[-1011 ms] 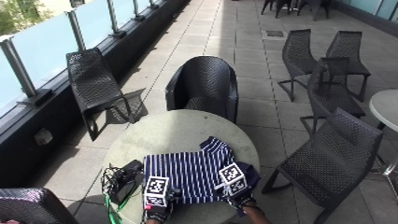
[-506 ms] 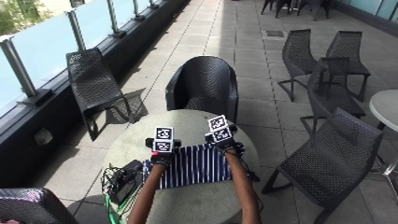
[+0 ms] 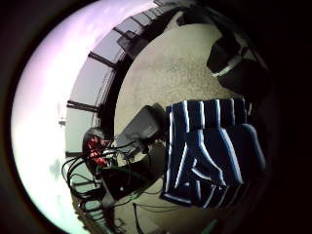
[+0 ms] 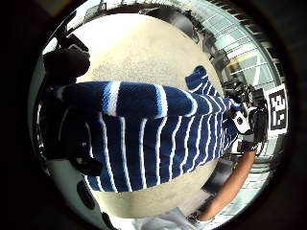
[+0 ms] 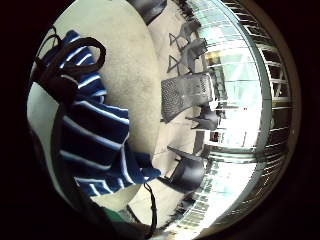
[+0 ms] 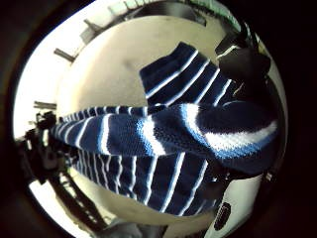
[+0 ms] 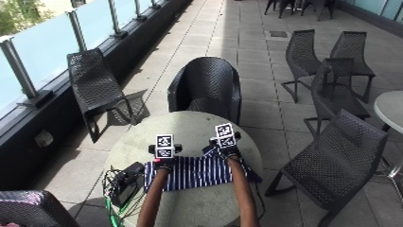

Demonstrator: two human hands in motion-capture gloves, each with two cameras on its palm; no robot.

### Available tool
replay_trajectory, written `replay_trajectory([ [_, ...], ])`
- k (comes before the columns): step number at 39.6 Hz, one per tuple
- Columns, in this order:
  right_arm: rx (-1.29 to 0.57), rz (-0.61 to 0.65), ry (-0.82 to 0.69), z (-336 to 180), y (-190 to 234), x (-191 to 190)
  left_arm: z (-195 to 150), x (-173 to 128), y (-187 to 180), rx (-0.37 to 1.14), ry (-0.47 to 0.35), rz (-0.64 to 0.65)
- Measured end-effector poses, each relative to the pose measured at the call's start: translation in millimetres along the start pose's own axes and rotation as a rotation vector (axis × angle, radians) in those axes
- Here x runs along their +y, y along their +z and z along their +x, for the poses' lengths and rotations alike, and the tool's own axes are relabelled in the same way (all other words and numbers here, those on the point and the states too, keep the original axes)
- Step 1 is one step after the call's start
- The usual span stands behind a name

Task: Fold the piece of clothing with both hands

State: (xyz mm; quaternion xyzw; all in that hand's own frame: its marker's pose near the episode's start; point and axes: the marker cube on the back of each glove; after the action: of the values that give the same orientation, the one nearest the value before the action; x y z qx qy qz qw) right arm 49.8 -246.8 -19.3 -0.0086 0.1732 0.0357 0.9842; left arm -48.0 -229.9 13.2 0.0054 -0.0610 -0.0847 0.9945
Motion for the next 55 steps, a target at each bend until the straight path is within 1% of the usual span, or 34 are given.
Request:
replay_trajectory([
  [3,-0.106,0.007,0.014,17,-8,22,-1,-1,4,0.011,0.005,0.057],
  [6,-0.31,0.108,0.021,33,-14,44,3,1,15,0.038,0.03,0.135],
  [8,-0.407,0.138,0.053,46,-15,63,6,2,22,0.053,0.052,0.191],
  [10,-0.441,0.111,0.121,59,-7,84,10,3,27,0.053,0.072,0.251],
  [13,-0.418,0.017,0.292,83,23,113,20,11,25,0.037,0.096,0.334],
  [14,-0.415,-0.016,0.341,90,36,121,23,16,28,0.027,0.103,0.334],
  [15,-0.424,-0.047,0.372,94,48,128,26,23,34,0.016,0.11,0.307],
  [18,-0.519,-0.125,0.381,98,80,143,33,45,54,-0.037,0.127,0.159],
  [20,-0.568,-0.167,0.382,99,98,149,36,60,53,-0.086,0.134,0.086],
  [22,-0.564,-0.204,0.395,101,113,155,40,74,47,-0.129,0.144,0.025],
  [25,-0.52,-0.198,0.392,104,123,154,44,88,46,-0.154,0.163,-0.076],
  [28,-0.477,-0.196,0.371,102,121,151,46,88,57,-0.122,0.156,-0.129],
  [32,-0.383,-0.221,0.359,96,115,148,43,81,68,-0.01,0.117,-0.142],
  [34,-0.347,-0.213,0.361,93,113,145,42,79,72,0.048,0.104,-0.139],
  [35,-0.33,-0.192,0.364,92,113,141,41,79,73,0.073,0.1,-0.14],
  [37,-0.312,-0.112,0.364,90,111,131,39,79,75,0.11,0.092,-0.144],
  [39,-0.321,-0.018,0.358,87,108,118,37,78,76,0.124,0.084,-0.142],
  [40,-0.33,-0.004,0.361,86,106,116,36,78,76,0.122,0.081,-0.137],
  [41,-0.339,-0.027,0.373,84,104,118,35,78,75,0.115,0.078,-0.129],
  [42,-0.353,-0.077,0.39,84,102,123,34,77,74,0.107,0.078,-0.121],
  [44,-0.418,-0.178,0.43,83,97,131,34,77,69,0.096,0.083,-0.103],
  [45,-0.47,-0.207,0.449,83,93,132,34,77,65,0.093,0.086,-0.093],
  [47,-0.592,-0.212,0.468,83,84,128,33,76,57,0.091,0.087,-0.072],
  [49,-0.741,-0.132,0.432,78,70,116,31,75,46,0.1,0.086,-0.046],
  [52,-1.012,0.042,0.298,62,42,90,26,72,25,0.136,0.086,-0.01],
  [54,-1.159,0.111,0.201,45,18,81,20,65,24,0.165,0.087,-0.003],
  [55,-1.192,0.135,0.171,37,3,81,16,59,28,0.175,0.087,0.001],
])
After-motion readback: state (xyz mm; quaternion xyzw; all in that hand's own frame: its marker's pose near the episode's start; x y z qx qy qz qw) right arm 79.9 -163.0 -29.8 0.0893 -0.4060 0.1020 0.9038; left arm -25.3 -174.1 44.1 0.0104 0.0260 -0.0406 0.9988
